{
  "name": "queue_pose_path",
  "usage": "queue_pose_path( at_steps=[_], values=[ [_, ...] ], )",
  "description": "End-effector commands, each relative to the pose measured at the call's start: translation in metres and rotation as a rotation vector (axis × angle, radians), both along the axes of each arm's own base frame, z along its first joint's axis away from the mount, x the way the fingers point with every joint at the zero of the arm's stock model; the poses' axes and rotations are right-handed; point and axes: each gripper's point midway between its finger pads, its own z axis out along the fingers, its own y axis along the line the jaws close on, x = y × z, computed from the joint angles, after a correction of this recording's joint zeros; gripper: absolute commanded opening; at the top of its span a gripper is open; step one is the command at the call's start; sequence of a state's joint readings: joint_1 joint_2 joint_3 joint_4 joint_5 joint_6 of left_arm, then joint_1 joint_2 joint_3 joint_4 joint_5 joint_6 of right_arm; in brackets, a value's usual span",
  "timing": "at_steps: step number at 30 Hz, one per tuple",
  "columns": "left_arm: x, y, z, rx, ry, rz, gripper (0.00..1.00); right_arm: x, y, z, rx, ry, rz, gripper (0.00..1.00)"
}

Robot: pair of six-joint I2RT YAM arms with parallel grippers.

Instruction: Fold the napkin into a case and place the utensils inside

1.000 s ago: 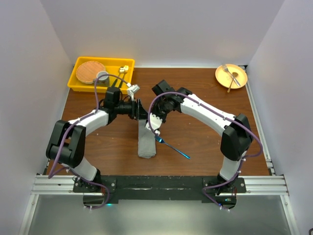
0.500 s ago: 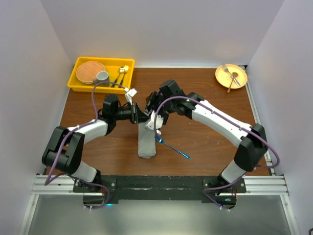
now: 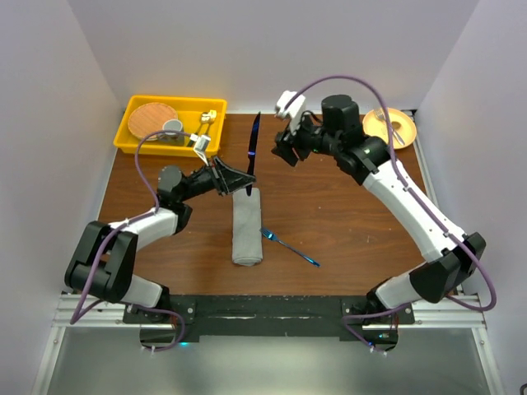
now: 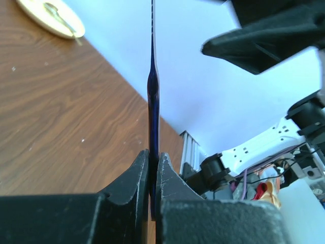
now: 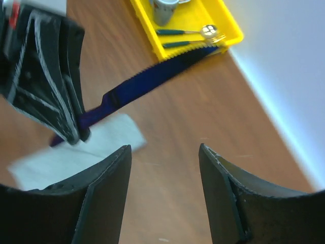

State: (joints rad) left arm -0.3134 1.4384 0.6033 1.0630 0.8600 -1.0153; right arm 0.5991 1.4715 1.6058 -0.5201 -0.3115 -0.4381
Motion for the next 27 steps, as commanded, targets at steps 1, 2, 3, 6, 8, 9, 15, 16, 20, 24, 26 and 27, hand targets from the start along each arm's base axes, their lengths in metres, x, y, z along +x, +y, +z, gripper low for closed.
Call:
queue_pose_path(
  at_steps=[1, 2, 3, 6, 8, 9, 15, 16, 20, 24, 26, 27],
  values=[
    [0.001, 0.002, 0.05, -0.108, -0.125, -0.014, 0.0, -0.023, 0.025, 0.031, 0.437, 0.37, -0.009, 0.57],
    [-0.001, 0.002, 0.051, -0.109, -0.126, -0.021, 0.0, -0.024, 0.028, 0.027, 0.478, 0.432, -0.02, 0.56],
    [0.0, 0.002, 0.05, -0.102, -0.121, -0.019, 0.0, -0.022, 0.031, 0.033, 0.515, 0.428, -0.006, 0.56],
    [0.009, 0.006, 0.045, -0.081, -0.069, 0.041, 0.0, -0.016, 0.036, 0.036, 0.601, 0.503, -0.064, 0.56],
    [0.022, 0.01, 0.043, -0.077, -0.034, 0.119, 0.0, -0.013, 0.038, 0.031, 0.643, 0.587, -0.117, 0.55],
    [0.026, 0.013, 0.037, -0.051, -0.006, 0.157, 0.0, -0.012, 0.038, 0.03, 0.659, 0.608, -0.138, 0.54],
    [0.043, 0.023, 0.02, 0.014, 0.055, 0.291, 0.0, -0.003, 0.052, 0.002, 0.61, 0.627, -0.314, 0.5],
    [0.043, 0.022, 0.019, 0.019, 0.058, 0.294, 0.0, -0.006, 0.06, -0.001, 0.602, 0.64, -0.313, 0.52],
    [0.043, 0.024, 0.011, 0.062, 0.068, 0.309, 0.0, -0.001, 0.072, -0.012, 0.565, 0.639, -0.368, 0.56],
    [0.04, 0.027, 0.009, 0.076, 0.067, 0.325, 0.0, 0.005, 0.076, -0.023, 0.494, 0.615, -0.443, 0.51],
    [0.039, 0.027, 0.008, 0.074, 0.068, 0.323, 0.0, 0.006, 0.075, -0.026, 0.473, 0.624, -0.464, 0.49],
    [0.038, 0.026, 0.006, 0.075, 0.069, 0.321, 0.0, 0.007, 0.078, -0.033, 0.46, 0.632, -0.472, 0.49]
  ],
)
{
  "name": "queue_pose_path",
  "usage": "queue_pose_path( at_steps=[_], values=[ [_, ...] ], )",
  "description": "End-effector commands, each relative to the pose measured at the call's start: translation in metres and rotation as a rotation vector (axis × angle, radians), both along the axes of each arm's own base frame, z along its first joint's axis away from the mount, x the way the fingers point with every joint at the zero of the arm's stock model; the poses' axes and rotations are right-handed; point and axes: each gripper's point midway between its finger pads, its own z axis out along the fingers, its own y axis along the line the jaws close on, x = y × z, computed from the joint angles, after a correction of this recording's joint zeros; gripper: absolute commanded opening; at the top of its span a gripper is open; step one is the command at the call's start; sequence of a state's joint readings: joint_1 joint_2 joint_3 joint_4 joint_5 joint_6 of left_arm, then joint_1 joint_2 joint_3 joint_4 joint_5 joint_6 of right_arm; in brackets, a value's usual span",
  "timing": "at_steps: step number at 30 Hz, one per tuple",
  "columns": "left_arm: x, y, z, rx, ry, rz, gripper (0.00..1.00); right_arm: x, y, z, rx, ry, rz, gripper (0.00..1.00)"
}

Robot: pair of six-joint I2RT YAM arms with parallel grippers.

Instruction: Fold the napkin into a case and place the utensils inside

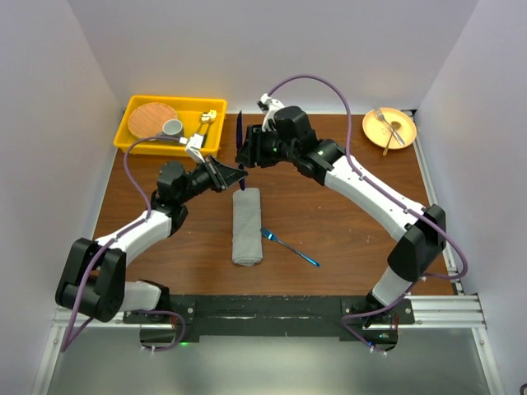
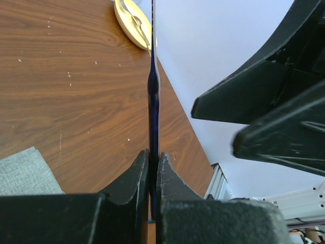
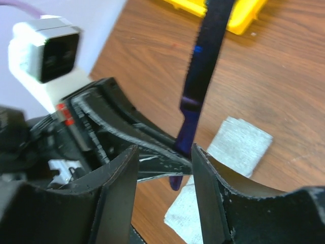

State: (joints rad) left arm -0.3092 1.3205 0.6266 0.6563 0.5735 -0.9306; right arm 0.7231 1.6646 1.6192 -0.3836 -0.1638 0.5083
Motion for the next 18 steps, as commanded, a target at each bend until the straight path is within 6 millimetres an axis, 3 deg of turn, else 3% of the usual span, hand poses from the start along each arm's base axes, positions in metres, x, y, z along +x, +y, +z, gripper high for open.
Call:
queue_pose_path(
  at_steps=[1, 6, 18],
  values=[
    [0.0, 0.001, 0.029, -0.005, -0.119, 0.019, 0.0, 0.012, -0.007, 0.017, -0.031, -0.024, -0.088, 0.49],
    [-0.005, -0.002, 0.032, -0.032, -0.129, 0.003, 0.0, 0.015, 0.0, 0.003, -0.043, -0.001, -0.081, 0.47],
    [-0.016, -0.007, 0.049, -0.116, -0.172, -0.058, 0.0, -0.001, 0.013, -0.007, 0.032, 0.058, 0.002, 0.38]
  ],
)
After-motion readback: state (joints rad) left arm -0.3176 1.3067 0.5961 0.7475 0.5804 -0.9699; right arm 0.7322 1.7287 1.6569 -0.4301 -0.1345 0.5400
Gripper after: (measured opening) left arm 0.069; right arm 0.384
